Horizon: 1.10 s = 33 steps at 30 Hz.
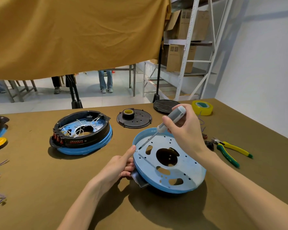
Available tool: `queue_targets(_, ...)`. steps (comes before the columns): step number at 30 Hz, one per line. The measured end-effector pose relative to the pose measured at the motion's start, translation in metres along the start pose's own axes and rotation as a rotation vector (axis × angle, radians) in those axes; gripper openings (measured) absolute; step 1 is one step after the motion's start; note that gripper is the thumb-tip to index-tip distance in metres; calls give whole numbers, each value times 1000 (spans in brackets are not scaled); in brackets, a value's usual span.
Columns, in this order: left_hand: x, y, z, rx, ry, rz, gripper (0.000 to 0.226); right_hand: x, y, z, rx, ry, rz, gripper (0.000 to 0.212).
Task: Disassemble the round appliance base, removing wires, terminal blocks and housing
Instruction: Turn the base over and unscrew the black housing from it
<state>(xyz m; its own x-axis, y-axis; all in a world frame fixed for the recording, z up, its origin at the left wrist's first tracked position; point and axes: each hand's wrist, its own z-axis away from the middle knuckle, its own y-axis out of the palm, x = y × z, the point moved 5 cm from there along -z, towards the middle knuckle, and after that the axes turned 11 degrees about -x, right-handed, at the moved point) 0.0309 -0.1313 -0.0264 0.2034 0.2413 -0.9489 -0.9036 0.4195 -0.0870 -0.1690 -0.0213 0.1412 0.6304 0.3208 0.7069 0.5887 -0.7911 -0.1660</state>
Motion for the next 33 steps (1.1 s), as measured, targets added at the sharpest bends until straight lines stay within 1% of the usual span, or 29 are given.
queue_targets(4,4,0,3,-27,-2,20,114,1,4,5,6,-42,30,35)
queue_targets(9,3,0,7,-30,16,87,105,3,1,6,1,-25,4,37)
queue_targets(14,2,1,7,-33,28,103,96,9,-2,5,-2,-28,-12,38)
queue_targets(18,0,2,9,-55,39,106,103,13,0,8,15,-41,-18,37)
queue_targets(23,-3,3,13,-49,50,126,101,17,1,10,36,-46,-15,39)
queue_targets(27,-6,5,16,-37,61,141,93,21,0,8,42,-61,-22,39)
queue_targets(33,-8,7,19,-26,52,161,79,17,-4,7,7,-55,-17,39)
